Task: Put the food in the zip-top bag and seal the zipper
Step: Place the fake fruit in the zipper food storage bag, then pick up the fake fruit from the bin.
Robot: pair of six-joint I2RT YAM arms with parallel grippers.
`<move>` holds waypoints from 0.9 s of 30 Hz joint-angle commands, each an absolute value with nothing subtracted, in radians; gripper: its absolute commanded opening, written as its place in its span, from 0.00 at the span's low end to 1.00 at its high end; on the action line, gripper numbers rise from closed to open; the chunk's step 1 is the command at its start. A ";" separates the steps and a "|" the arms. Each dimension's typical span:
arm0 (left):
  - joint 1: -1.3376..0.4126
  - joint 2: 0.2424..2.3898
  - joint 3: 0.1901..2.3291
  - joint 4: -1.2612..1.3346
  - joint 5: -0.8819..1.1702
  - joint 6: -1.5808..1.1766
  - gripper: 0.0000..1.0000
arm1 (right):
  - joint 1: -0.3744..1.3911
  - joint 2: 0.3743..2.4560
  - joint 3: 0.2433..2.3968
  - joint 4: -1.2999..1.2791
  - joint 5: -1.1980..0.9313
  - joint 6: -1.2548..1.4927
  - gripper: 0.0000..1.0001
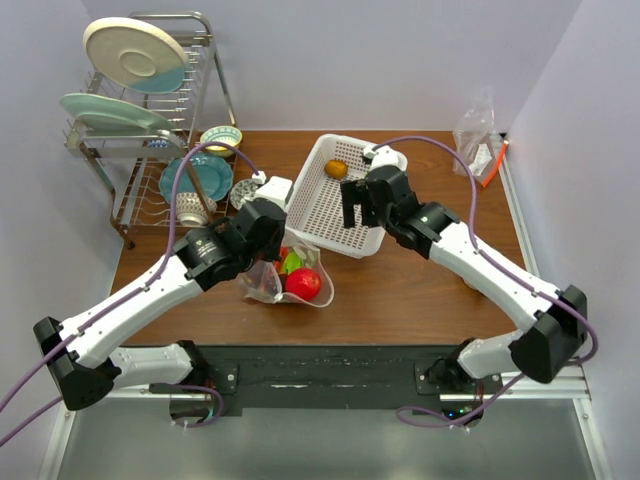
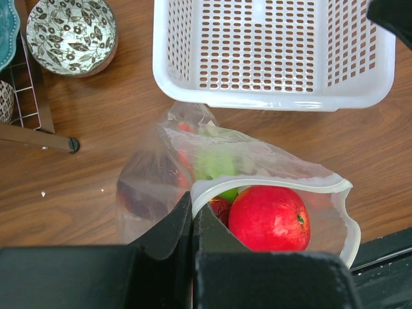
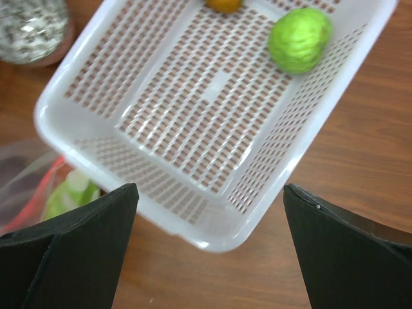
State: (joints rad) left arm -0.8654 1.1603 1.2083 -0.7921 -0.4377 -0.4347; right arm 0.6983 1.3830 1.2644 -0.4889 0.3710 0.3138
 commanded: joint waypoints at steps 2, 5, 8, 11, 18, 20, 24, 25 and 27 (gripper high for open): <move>-0.867 1.137 1.207 -0.733 -0.437 -0.449 0.00 | 0.686 1.517 1.390 -0.480 0.543 0.266 0.99; -0.867 1.134 1.207 -0.735 -0.434 -0.449 0.00 | 0.675 1.638 1.466 -0.511 0.609 0.236 0.99; -0.867 1.128 1.206 -0.744 -0.439 -0.449 0.00 | 0.641 1.768 1.575 -0.572 0.618 0.218 0.99; -0.868 1.117 1.200 -0.749 -0.448 -0.449 0.00 | 0.603 1.888 1.678 -0.616 0.621 0.206 0.99; -0.867 1.121 1.201 -0.749 -0.453 -0.449 0.00 | 0.540 2.086 1.833 -0.614 0.644 0.158 0.99; -0.867 1.127 1.203 -0.747 -0.454 -0.448 0.00 | 0.532 2.118 1.854 -0.603 0.660 0.137 0.99; -0.867 1.143 1.215 -0.750 -0.456 -0.442 0.00 | 0.506 2.198 1.904 -0.577 0.663 0.104 0.99; -0.867 1.144 1.216 -0.750 -0.456 -0.440 0.00 | 0.506 2.209 1.913 -0.574 0.661 0.091 0.99; -0.867 1.152 1.221 -0.749 -0.456 -0.440 0.00 | 0.502 2.235 1.934 -0.563 0.666 0.080 0.99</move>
